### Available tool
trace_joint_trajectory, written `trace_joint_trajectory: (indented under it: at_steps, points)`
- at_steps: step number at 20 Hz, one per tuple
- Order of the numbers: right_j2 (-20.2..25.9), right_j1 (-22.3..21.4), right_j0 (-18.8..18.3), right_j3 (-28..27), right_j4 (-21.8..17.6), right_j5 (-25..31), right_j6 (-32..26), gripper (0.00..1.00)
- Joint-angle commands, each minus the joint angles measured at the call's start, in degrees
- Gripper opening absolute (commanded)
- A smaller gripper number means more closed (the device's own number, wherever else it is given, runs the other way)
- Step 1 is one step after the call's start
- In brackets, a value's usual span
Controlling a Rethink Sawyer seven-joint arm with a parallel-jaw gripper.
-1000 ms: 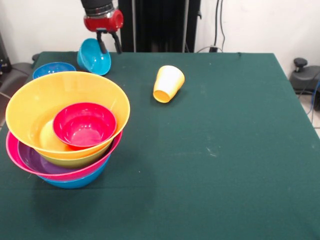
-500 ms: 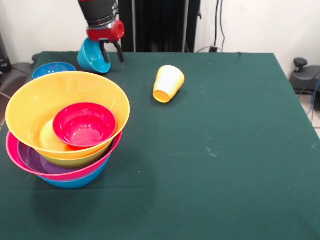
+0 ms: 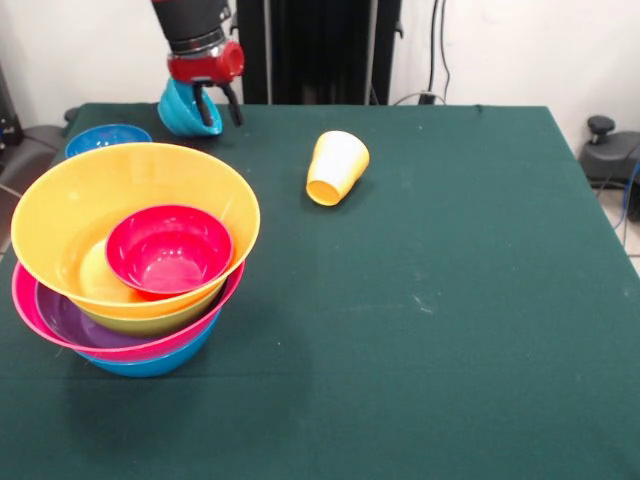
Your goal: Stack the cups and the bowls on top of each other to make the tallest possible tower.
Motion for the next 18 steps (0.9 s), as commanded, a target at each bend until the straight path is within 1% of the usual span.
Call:
trace_joint_trajectory:
  at_steps: [1, 4, 7, 10, 14, 18]
  points:
    - [7.74, -10.37, 2.02, 0.76, 5.88, 8.54, -11.1, 1.0]
    - [10.36, -14.09, 0.29, 3.37, 9.95, 11.34, -13.37, 1.0]
    - [12.04, -16.11, -1.01, 5.08, 12.02, 12.5, -14.2, 1.0]
    - [13.13, -15.99, -2.01, 5.38, 12.45, 13.13, -14.74, 1.0]
    - [13.58, -14.85, -2.02, 4.75, 11.73, 13.58, -14.18, 1.0]
    - [14.41, -15.36, -2.2, 5.33, 12.27, 14.12, -13.62, 1.0]
